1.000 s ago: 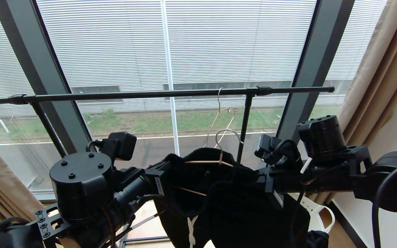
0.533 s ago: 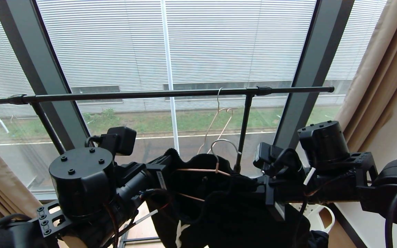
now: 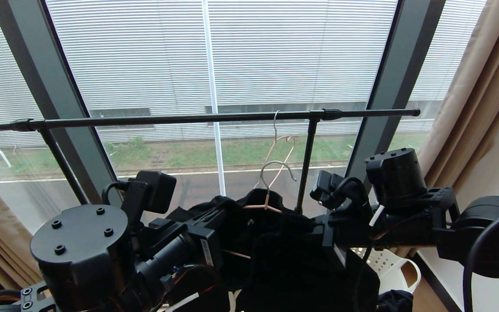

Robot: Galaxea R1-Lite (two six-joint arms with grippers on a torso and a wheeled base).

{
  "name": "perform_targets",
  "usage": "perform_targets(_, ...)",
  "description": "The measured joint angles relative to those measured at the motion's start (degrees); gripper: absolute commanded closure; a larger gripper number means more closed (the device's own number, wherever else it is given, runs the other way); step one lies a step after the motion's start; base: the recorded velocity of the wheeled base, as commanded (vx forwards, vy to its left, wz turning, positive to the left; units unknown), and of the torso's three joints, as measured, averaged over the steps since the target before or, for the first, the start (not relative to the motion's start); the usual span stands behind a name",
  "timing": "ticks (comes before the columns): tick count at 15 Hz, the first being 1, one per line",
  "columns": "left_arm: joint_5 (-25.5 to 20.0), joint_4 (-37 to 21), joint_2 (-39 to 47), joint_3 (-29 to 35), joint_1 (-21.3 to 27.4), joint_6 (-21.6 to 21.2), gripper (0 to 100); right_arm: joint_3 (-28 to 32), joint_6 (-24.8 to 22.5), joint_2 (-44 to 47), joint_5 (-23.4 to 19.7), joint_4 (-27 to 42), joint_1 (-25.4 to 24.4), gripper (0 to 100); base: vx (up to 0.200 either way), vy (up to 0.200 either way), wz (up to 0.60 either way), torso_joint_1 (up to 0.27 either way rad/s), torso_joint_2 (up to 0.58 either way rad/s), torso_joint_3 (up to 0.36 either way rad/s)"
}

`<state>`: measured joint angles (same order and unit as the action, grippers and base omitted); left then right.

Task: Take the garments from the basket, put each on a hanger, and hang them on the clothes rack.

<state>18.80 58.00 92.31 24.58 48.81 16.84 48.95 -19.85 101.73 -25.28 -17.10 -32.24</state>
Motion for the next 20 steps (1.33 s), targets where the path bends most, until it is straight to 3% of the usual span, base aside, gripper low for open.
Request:
perform_targets(11,-0.28,0.16,0.28,-2.86,-0.79,-3.16,100,-0.39,6.61,-0.61,-0.15,-6.33,0.27,100,0.0,0.0,0.0,0.0,0.0,0.0)
perform_targets(15,-4.66,0.33,-1.44,-4.52,-0.3,-3.54,100,-0.09,7.92,-0.6,-0.15,-6.97,0.27,100,0.0,0.0,0.0,0.0,0.0,0.0)
perform_targets(20,-5.06,0.38,-2.51,-5.97,1.1,-3.68,100,-0.93,10.68,-0.33,-0.22,-11.91,0.27,100,0.0,0.0,0.0,0.0,0.0,0.0)
